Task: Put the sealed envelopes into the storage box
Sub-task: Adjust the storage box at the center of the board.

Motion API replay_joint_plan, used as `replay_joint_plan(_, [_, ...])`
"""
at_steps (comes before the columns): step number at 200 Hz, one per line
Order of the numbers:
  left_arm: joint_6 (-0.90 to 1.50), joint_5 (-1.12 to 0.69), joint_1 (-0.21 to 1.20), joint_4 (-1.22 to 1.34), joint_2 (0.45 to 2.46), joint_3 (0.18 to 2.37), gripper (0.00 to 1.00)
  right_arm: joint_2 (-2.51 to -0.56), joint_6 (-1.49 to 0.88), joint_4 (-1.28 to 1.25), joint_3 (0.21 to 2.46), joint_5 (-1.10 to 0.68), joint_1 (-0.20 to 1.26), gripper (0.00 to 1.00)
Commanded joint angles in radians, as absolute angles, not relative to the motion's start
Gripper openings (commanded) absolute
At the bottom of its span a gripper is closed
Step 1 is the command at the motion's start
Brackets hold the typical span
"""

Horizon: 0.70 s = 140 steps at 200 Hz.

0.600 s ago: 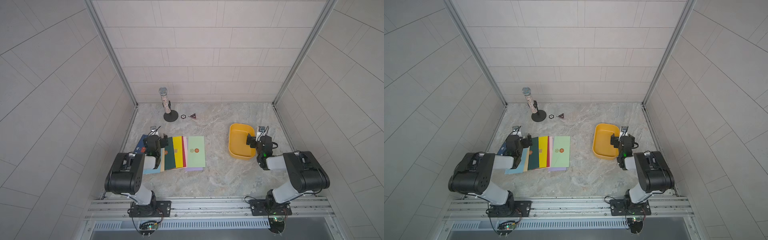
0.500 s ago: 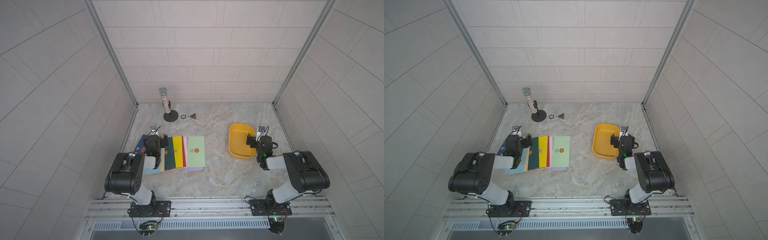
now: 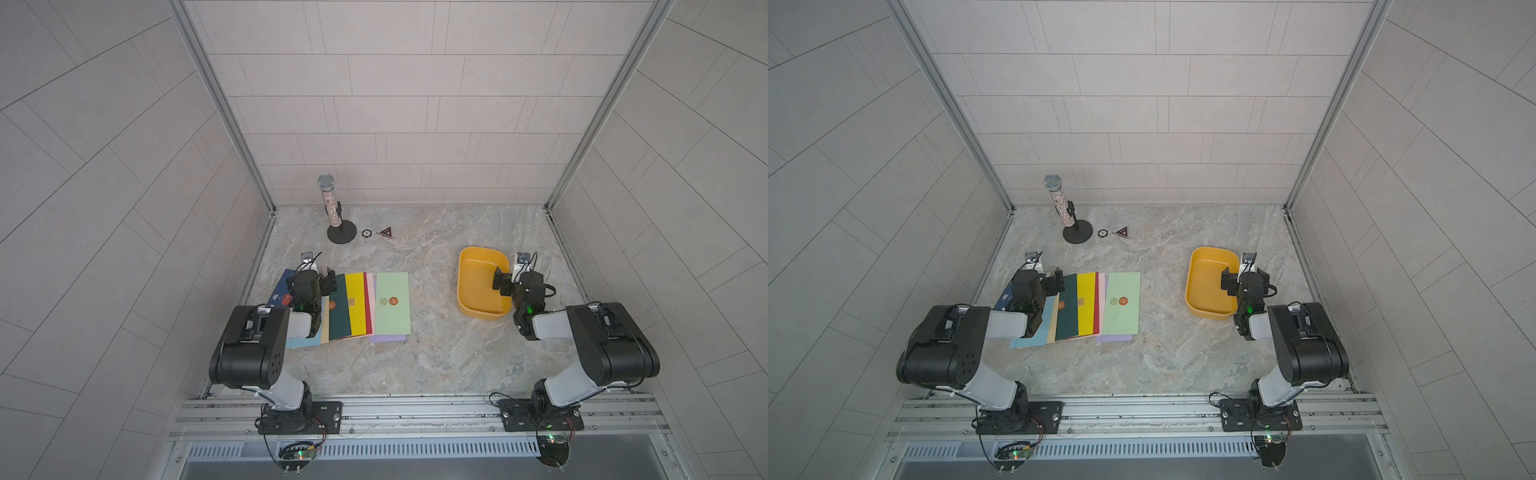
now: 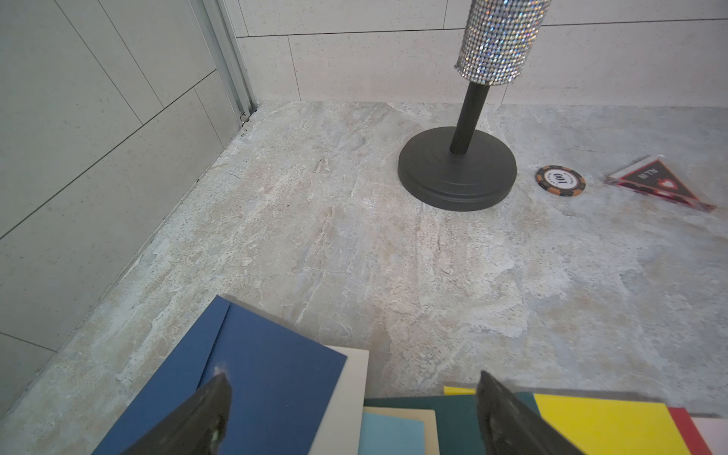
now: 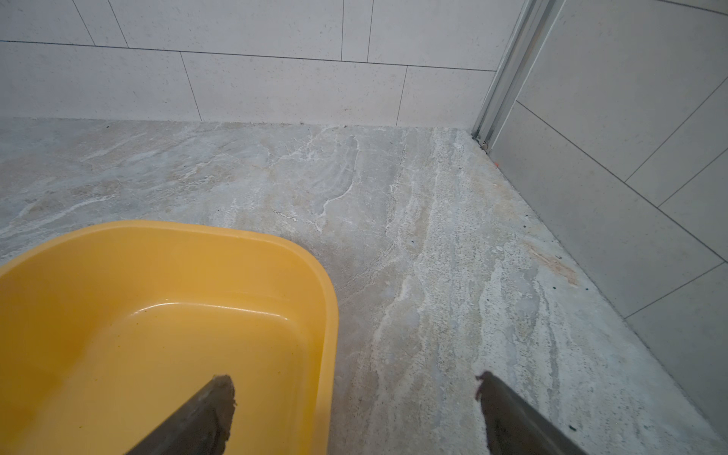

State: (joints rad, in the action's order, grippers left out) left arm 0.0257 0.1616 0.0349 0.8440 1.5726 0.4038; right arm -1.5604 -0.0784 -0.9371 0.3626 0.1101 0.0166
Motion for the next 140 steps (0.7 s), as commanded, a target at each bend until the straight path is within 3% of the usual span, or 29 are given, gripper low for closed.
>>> replay_joint_plan(1, [0.017,0.163,0.034,0.857,1.567,0.414,1.00,-1.566,-0.070,-0.934,0.374,0.106,0.017,1.00])
replay_joint_plan(140, [0.024,0.209,0.037,0.882,1.565,0.401,1.00,-1.567,-0.079,-0.923,0.380,0.101,0.010,1.00])
